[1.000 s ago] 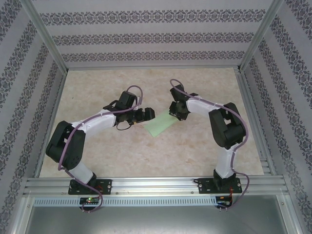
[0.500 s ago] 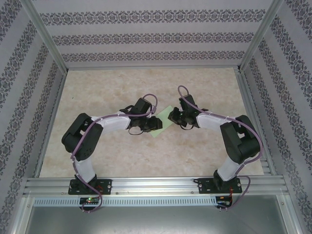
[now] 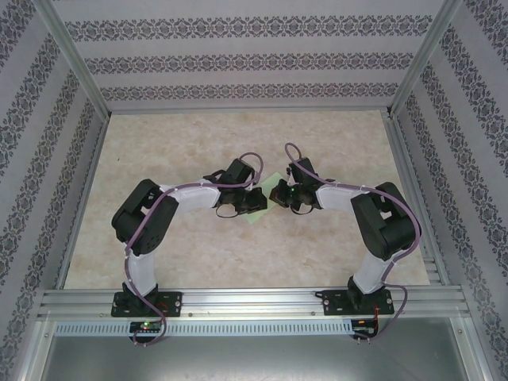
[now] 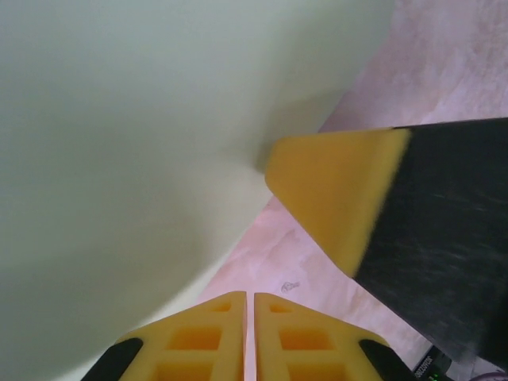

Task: Fold a paper plane with a square sheet of paper (pick it up from the middle)
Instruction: Fold the square sheet of paper in half at the center of the table.

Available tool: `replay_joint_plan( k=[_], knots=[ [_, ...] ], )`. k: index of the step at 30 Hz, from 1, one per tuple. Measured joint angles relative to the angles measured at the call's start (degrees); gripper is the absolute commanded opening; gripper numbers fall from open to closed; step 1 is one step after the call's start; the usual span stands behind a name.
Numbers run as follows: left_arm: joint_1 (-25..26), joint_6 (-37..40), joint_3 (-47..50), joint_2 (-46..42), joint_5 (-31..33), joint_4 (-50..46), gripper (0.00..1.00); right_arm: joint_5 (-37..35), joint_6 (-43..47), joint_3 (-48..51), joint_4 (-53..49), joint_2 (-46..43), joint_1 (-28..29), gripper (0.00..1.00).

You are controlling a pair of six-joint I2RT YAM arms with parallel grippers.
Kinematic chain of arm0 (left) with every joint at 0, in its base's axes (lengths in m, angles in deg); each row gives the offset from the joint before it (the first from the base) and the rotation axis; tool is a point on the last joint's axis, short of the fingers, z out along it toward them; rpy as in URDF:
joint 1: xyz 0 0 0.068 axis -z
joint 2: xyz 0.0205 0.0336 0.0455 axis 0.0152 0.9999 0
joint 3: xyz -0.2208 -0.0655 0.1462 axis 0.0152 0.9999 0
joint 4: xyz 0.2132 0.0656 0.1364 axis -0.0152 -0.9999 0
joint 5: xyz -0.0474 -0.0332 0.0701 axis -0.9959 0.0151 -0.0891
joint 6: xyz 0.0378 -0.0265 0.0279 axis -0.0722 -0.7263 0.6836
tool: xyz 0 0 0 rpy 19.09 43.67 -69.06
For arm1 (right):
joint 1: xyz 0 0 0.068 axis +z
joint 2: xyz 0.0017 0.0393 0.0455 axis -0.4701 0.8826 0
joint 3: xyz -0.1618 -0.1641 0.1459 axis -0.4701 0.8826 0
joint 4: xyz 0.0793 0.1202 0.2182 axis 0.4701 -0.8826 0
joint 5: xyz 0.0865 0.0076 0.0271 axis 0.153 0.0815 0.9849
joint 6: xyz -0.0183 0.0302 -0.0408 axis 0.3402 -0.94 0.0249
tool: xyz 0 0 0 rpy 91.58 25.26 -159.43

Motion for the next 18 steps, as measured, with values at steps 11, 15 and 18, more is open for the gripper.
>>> replay_joint_plan(
  k=[11, 15, 18],
  knots=[
    [0.3, -0.9, -0.4, 2.3, 0.3, 0.0, 0.08, 1.5, 0.0, 2.2, 2.2, 0.3, 0.0, 0.00],
    [0.3, -1.3, -0.4, 2.3, 0.9, 0.0, 0.07, 1.7, 0.0, 2.6, 2.2, 0.8, 0.0, 0.00],
    [0.3, -1.5, -0.4, 2.3, 1.0, 0.0, 0.07, 1.9, 0.0, 2.6, 2.4, 1.6, 0.0, 0.00]
  ],
)
